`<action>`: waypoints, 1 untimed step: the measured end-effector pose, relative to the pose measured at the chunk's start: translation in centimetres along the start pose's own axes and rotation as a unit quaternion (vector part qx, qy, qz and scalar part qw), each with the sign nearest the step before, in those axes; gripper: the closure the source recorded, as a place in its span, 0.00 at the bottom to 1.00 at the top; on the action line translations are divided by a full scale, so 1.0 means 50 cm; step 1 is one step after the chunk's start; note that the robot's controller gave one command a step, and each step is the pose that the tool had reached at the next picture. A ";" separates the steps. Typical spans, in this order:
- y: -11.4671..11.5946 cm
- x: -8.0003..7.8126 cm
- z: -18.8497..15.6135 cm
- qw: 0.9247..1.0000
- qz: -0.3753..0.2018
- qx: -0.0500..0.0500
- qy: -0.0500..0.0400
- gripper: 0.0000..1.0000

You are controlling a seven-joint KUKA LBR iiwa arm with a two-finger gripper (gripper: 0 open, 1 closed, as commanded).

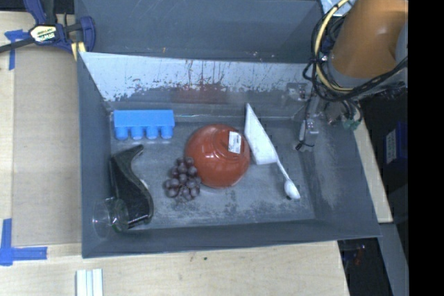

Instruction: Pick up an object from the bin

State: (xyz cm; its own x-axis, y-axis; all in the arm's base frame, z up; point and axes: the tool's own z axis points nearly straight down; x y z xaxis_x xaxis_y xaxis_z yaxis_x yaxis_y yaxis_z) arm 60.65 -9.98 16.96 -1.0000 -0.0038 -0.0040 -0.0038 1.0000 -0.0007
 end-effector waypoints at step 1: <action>0.000 0.000 0.000 1.000 0.000 0.000 0.000 0.00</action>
Offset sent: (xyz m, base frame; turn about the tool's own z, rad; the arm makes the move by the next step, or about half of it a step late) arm -0.0238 0.0452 0.0361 -0.1749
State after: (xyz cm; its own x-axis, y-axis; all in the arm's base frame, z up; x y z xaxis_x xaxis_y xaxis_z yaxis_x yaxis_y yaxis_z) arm 60.65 -9.98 16.96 -1.0000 -0.0039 -0.0040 -0.0039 1.0000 -0.0007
